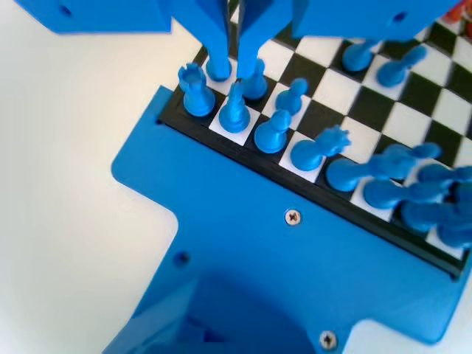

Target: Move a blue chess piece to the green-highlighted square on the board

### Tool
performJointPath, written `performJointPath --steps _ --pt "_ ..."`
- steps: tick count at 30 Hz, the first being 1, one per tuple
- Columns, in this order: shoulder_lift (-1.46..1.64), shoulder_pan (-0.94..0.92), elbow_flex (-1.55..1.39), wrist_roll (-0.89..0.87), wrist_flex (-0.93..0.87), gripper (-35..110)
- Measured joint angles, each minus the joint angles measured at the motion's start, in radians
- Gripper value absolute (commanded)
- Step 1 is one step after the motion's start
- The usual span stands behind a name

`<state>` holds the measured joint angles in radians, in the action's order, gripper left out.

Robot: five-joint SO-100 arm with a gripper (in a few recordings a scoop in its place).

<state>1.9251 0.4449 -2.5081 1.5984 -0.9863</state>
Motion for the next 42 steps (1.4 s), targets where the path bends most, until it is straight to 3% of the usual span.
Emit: performJointPath --steps 14,42 --pt "-0.011 0.023 0.035 -0.025 0.006 7" --pt "-0.08 -0.003 -0.06 0.032 0.209 9"
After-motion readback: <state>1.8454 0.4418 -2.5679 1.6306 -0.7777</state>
